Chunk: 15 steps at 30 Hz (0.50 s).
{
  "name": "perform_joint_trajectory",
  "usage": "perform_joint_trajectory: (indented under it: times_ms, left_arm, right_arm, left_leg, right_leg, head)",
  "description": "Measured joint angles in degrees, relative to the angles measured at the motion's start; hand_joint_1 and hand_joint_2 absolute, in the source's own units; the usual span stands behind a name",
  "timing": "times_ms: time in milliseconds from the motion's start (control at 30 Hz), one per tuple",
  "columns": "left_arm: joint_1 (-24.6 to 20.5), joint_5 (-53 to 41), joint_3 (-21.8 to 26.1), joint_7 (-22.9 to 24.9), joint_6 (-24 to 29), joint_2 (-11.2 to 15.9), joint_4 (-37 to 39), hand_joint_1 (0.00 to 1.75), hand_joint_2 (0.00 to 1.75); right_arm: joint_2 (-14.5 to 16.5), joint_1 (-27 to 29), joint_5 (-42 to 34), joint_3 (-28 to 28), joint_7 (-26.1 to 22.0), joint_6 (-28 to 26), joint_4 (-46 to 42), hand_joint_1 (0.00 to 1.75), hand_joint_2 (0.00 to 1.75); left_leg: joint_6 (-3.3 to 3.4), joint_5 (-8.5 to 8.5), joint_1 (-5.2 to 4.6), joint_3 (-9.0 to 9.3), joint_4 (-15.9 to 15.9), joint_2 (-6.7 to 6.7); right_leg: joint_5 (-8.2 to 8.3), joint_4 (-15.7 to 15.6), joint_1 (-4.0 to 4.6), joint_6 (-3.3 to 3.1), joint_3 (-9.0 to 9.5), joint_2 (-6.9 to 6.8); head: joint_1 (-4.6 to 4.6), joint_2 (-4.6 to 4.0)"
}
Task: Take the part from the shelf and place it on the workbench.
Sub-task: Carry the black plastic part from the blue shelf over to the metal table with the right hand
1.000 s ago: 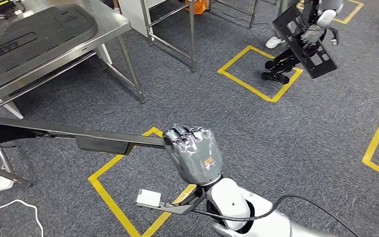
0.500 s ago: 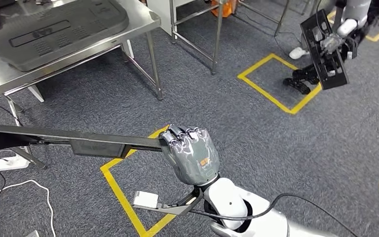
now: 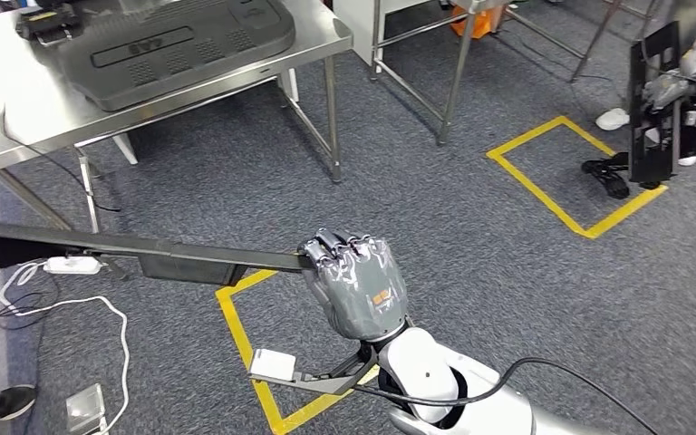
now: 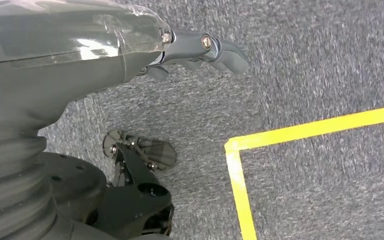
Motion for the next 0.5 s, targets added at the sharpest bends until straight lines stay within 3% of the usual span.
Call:
perform_joint_trajectory:
  times_ms: [67,100,133,167,233,300,367,433,500]
  left_arm:
    - [-0.05,-0.03,0.00,0.00,0.00,0.03,0.00,0.00,1.75]
    - [-0.04,-0.03,0.00,0.00,0.00,0.03,0.00,0.00,1.75]
    - [0.01,-0.04,0.00,0.00,0.00,0.03,0.00,0.00,1.75]
    - [0.06,-0.05,0.00,0.00,0.00,0.04,0.00,0.00,1.75]
    - [0.11,-0.08,0.00,0.00,0.00,0.05,0.00,0.00,1.75]
    - [0.04,-0.14,0.01,0.00,-0.01,0.05,0.00,0.00,1.75]
    - [0.03,-0.23,0.01,0.00,-0.03,0.05,0.00,0.00,1.75]
    - [0.12,-0.33,0.00,-0.02,-0.10,0.07,0.00,0.00,1.75]
    - [0.09,-0.45,0.00,-0.04,-0.24,0.09,0.00,0.00,1.75]
  right_arm:
    - [0.00,0.07,0.01,-0.01,0.07,-0.03,0.00,1.75,1.75]
    - [-0.01,0.13,0.01,0.00,0.06,-0.03,0.00,1.75,1.75]
    - [-0.01,0.22,0.01,0.01,0.06,-0.03,0.00,1.75,1.75]
    - [-0.01,0.29,0.01,0.01,0.06,-0.04,0.00,1.75,1.75]
    - [-0.01,0.36,0.01,0.02,0.07,-0.05,0.00,1.75,1.75]
    - [-0.01,0.36,0.09,0.01,0.09,-0.07,0.00,1.75,1.75]
    - [-0.01,0.36,0.17,-0.02,0.12,-0.07,0.00,1.75,1.75]
    - [-0.01,0.36,0.18,-0.03,0.13,-0.07,0.00,1.75,1.75]
    - [-0.01,0.34,0.23,-0.06,0.09,-0.07,-0.01,1.75,1.75]
  left_leg:
    - [-0.69,-3.07,0.19,-2.99,6.35,2.35]
    - [-0.93,-4.29,0.41,-4.76,9.73,2.85]
    - [-1.11,-4.69,0.60,-5.96,11.88,3.11]
    - [-1.20,-4.05,0.74,-6.20,12.05,3.29]
    - [-1.08,-0.36,0.84,-3.65,6.49,4.07]
    - [-0.53,2.24,0.42,-0.51,-0.27,5.98]
    - [0.13,2.40,-0.14,0.31,-2.61,6.85]
    - [0.77,2.54,-0.15,0.45,-3.14,5.91]
    - [1.52,2.82,0.17,1.05,-3.97,5.00]
  right_leg:
    - [-0.22,-0.11,0.02,-0.43,0.35,-1.25]
    - [-0.36,-0.10,0.05,-0.56,0.46,-1.92]
    - [-0.50,-0.09,0.05,-0.58,0.58,-2.54]
    - [-0.66,-0.09,0.03,-0.54,0.72,-3.12]
    - [-1.02,-0.09,-0.02,-0.31,1.19,-4.14]
    - [-1.45,-0.10,0.11,0.14,1.66,-4.98]
    - [-1.71,-0.24,0.31,0.69,1.94,-5.71]
    - [-1.98,-0.47,0.30,1.34,2.40,-6.20]
    - [-3.38,1.30,0.15,1.86,2.03,-4.63]
  head:
    - [-0.48,0.00]
    - [-0.52,0.00]
    - [-0.54,0.00]
    - [-0.55,0.00]
    - [-0.56,0.00]
    - [-0.60,0.00]
    - [-0.59,0.00]
    - [-0.55,0.00]
    - [-0.42,0.00]
